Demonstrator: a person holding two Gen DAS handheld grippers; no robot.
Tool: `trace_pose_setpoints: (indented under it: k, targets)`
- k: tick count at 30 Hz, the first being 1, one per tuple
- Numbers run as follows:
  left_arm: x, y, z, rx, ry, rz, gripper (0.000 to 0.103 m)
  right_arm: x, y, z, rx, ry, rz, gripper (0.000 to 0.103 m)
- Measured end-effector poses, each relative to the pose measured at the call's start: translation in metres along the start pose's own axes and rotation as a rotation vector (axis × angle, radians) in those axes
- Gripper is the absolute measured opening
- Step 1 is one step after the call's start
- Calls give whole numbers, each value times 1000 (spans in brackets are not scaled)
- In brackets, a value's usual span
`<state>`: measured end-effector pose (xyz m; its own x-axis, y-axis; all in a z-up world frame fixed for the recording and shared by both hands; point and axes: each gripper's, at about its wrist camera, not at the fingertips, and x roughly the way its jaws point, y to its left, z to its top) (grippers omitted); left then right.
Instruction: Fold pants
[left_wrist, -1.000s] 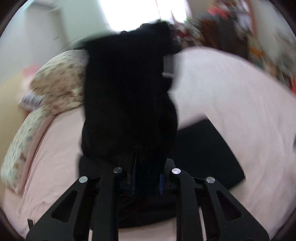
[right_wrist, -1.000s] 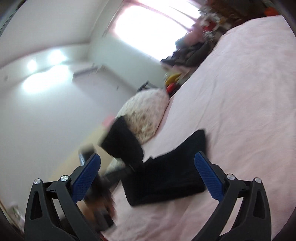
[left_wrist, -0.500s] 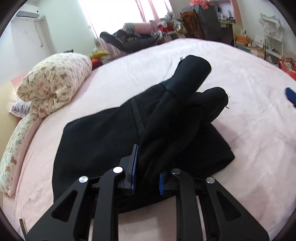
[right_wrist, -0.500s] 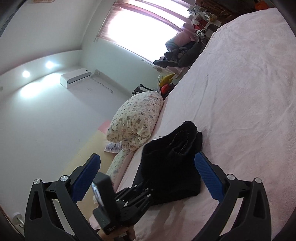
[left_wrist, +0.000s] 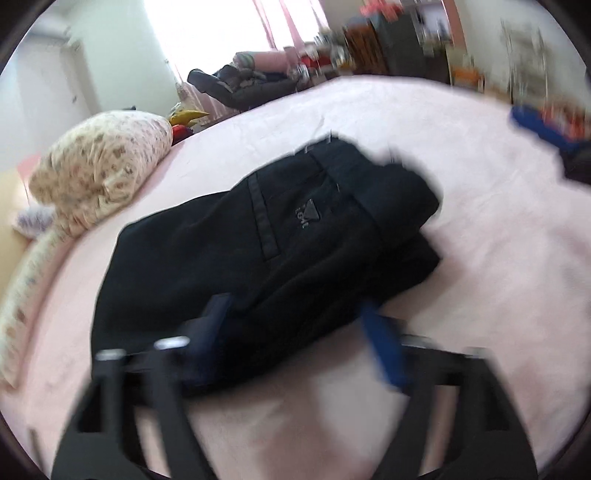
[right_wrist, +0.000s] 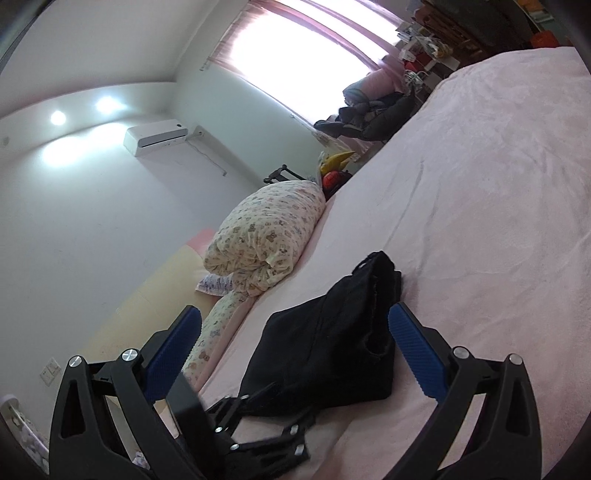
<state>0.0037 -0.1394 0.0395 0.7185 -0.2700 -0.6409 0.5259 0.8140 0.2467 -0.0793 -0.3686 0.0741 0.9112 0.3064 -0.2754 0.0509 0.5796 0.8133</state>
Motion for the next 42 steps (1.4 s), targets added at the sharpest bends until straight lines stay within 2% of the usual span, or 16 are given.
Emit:
trace_pose_setpoints:
  k: [2,3,6,10,13,18,21,23,25,30,32,33,36,37,40,42]
  targets:
    - [-18,10,-5,-64,-35,-63,84,2,5,0,-32,-5,5,102]
    - [-23,16,-7,-87,-42,-64,84,4,9,-1,-56,-4,-1,98]
    - [-36,39,-13,-158,-75,13,88,17,30,-5,-181,14,-16,92]
    - [-43,77,-16,-273,-102,129,95,44,57,-25,-305,102,40,83]
    - [-44,89,-19,-323,-82,147,96,63,66,-47,-369,190,44,81]
    - [-30,106,-18,-388,-56,135,99,78,62,-60,-363,274,13,80]
    - [-11,109,-20,-420,21,147,100,92,37,-65,-271,356,-105,79]
    - [10,110,-24,-431,114,154,101,97,16,-66,-170,402,-101,78]
    - [17,109,-29,-418,128,159,101,95,13,-65,-144,403,-88,78]
    - [-3,105,-28,-412,26,175,101,74,36,-60,-230,294,-58,79]
    - [-7,105,-24,-406,-18,187,101,67,41,-57,-243,256,-48,83]
    - [-6,104,-22,-401,-16,191,101,68,40,-55,-243,258,-65,89]
    - [16,104,-20,-385,75,198,101,86,22,-66,-224,354,-198,91]
    - [26,104,-20,-383,114,195,101,86,20,-70,-239,350,-207,91]
    - [29,103,-22,-386,114,203,101,83,30,-70,-295,340,-222,91]
    - [24,102,-22,-381,97,208,101,73,36,-67,-289,294,-167,91]
